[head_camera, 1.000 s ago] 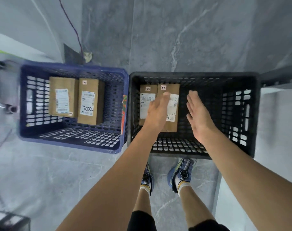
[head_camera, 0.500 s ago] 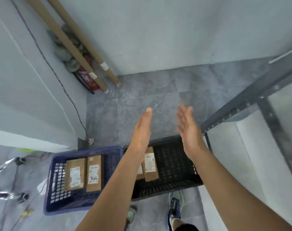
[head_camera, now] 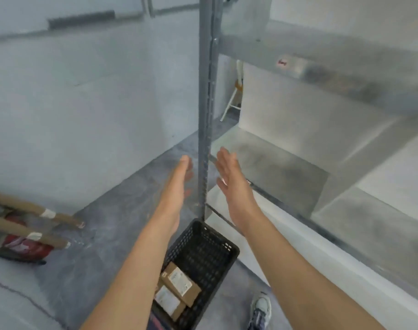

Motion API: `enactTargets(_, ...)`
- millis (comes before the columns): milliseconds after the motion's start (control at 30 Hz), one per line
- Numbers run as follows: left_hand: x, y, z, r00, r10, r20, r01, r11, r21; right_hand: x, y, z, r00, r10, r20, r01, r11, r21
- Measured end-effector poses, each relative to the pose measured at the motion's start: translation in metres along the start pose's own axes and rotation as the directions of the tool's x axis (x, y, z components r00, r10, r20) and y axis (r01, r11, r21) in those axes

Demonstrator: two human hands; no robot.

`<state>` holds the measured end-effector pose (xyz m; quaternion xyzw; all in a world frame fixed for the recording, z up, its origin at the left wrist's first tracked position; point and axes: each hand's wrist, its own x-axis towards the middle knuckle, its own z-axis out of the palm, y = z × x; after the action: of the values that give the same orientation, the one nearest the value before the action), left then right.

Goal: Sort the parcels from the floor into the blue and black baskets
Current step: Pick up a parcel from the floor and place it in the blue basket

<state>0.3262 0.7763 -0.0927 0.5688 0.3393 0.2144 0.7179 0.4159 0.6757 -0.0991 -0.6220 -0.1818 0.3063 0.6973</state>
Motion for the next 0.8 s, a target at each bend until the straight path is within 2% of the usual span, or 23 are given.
enactTargets(167, -0.04, 0.02, 0.084, 0.964, 0.039, 0.262, -0.059, 0.996, 0.071, -0.059, -0.043, -0.073, 0.963, -0.11, -0.244, 0.121, 0.992, 0.029)
enactTargets(333, -0.099, 0.018, 0.177, 0.871, 0.021, 0.492, -0.096, 0.987, 0.129, -0.139, -0.072, -0.158, 0.882, -0.167, -0.441, 0.201, 0.979, 0.03)
enactTargets(533, -0.204, -0.006, 0.291, 0.7, -0.009, 0.714, -0.138, 0.979, 0.147, -0.267, -0.085, -0.257, 0.726, -0.223, -0.65, 0.262, 0.964, -0.039)
enactTargets(667, -0.294, -0.032, 0.358, 0.591, -0.047, 0.805, -0.146, 0.976, 0.164, -0.367, -0.083, -0.32, 0.604, -0.221, -0.766, 0.295, 0.955, -0.043)
enactTargets(800, -0.393, -0.066, 0.415, 0.45, -0.11, 0.886, -0.13, 0.974, 0.188, -0.476, -0.073, -0.373, 0.462, -0.206, -0.863, 0.339, 0.94, -0.043)
